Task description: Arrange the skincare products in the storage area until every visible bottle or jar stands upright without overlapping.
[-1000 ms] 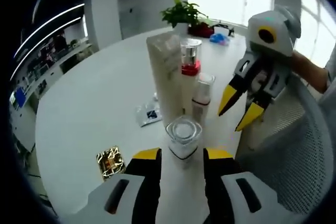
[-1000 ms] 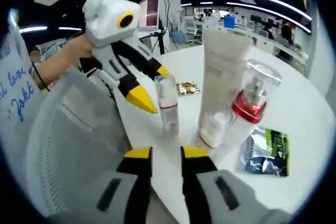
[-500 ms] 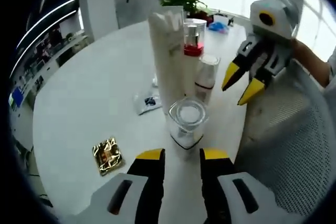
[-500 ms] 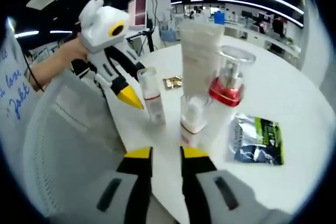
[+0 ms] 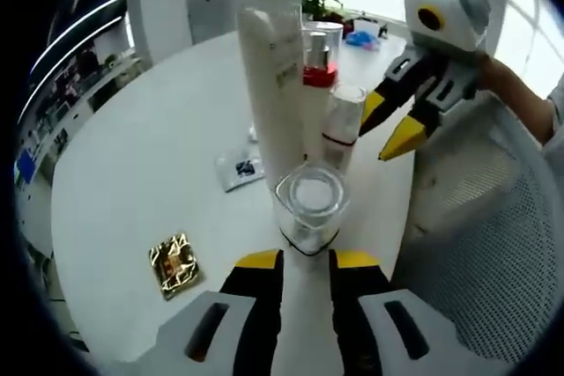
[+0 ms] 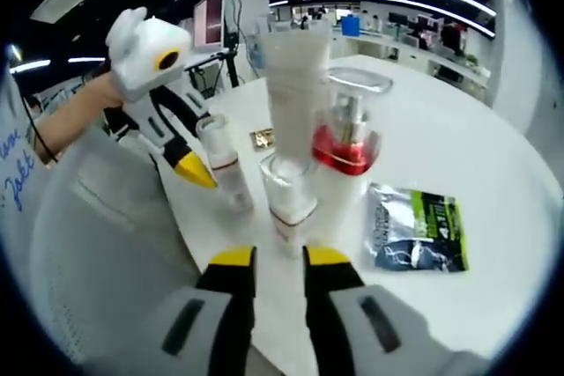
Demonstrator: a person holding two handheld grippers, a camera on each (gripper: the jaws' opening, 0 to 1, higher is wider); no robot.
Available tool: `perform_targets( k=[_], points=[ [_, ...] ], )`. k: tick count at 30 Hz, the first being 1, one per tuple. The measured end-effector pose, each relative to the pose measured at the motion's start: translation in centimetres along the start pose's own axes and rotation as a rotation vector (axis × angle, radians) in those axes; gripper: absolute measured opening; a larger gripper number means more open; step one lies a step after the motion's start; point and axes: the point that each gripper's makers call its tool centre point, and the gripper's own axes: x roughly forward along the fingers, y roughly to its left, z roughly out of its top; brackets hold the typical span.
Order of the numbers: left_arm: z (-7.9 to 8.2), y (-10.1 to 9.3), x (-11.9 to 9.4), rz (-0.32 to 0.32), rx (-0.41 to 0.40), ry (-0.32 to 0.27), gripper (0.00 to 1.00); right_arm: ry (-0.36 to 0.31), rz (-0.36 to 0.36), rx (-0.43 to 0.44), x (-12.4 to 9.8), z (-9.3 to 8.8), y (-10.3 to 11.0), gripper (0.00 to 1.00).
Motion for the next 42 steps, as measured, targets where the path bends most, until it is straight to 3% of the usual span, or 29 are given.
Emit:
perform_targets(
  k=[12, 29, 42],
  points=[
    [0.1, -0.2, 0.7, -0.009, 0.013, 0.027, 0.16, 0.019, -0.017, -0.007, 0.8, 0.2, -0.7, 0.20],
    [1.2, -0.9, 2.2, -0.030, 0.010, 0.026, 0.15, 0.062, -0.015, -0.017, 1.4, -0.4, -0.8, 0.21],
    [2.0, -1.5, 3.0, -0.036, -0.009, 0.018, 0.15, 0.057, -0.019, -0.020, 1.8, -0.7, -0.6, 0.20]
  ],
)
